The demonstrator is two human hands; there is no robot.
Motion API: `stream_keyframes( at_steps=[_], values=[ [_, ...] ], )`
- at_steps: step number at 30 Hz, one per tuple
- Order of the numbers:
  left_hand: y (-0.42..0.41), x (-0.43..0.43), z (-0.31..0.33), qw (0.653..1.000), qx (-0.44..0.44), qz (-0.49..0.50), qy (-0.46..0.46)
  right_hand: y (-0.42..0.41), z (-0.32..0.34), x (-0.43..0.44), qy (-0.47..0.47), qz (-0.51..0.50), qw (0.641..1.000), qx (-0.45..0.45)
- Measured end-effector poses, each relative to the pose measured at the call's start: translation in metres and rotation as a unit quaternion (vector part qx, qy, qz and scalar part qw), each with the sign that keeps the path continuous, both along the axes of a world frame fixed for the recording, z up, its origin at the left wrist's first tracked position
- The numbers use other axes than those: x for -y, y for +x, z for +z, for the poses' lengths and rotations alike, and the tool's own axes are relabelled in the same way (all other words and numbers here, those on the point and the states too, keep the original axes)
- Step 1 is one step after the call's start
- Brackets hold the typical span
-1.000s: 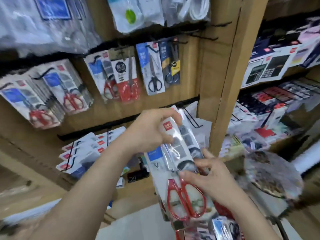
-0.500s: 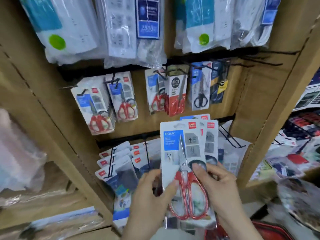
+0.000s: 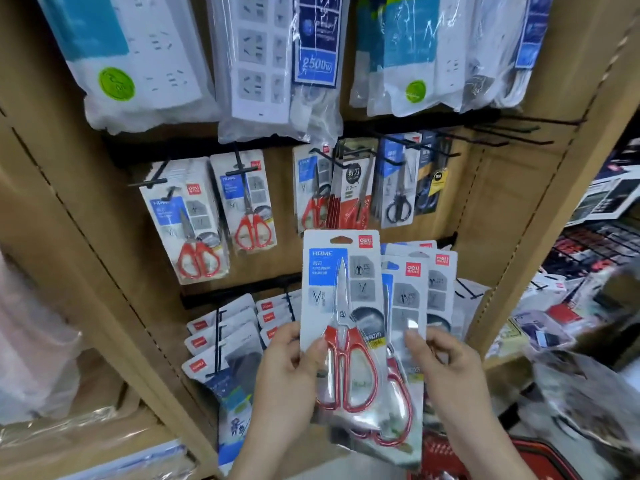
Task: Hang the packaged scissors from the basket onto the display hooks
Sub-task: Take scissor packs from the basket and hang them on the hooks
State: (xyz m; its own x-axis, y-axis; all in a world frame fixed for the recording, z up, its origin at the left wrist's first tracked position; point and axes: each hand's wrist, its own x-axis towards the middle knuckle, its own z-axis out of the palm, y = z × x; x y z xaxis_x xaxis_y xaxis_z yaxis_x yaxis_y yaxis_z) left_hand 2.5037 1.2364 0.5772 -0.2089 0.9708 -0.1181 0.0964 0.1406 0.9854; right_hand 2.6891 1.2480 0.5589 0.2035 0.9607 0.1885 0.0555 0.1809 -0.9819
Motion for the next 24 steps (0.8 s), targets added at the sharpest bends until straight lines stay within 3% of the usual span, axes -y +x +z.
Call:
stream_keyframes(
  at_steps=[8,17,24],
  values=[
    [0.011,-0.032,0.0,0.999,0.048,0.015,0.013,0.043,0.004,-0.033,0.001,-0.071,0.997,-0.016],
    [0.021,-0.056,0.002,0.985,0.102,0.118,0.068,0.064,-0.004,-0.087,-0.033,0.02,0.999,-0.034],
    [0.007,-0.076,-0.001,0.983,0.032,0.16,0.082,0.041,-0.007,-0.109,-0.045,0.08,0.995,-0.044]
  ],
)
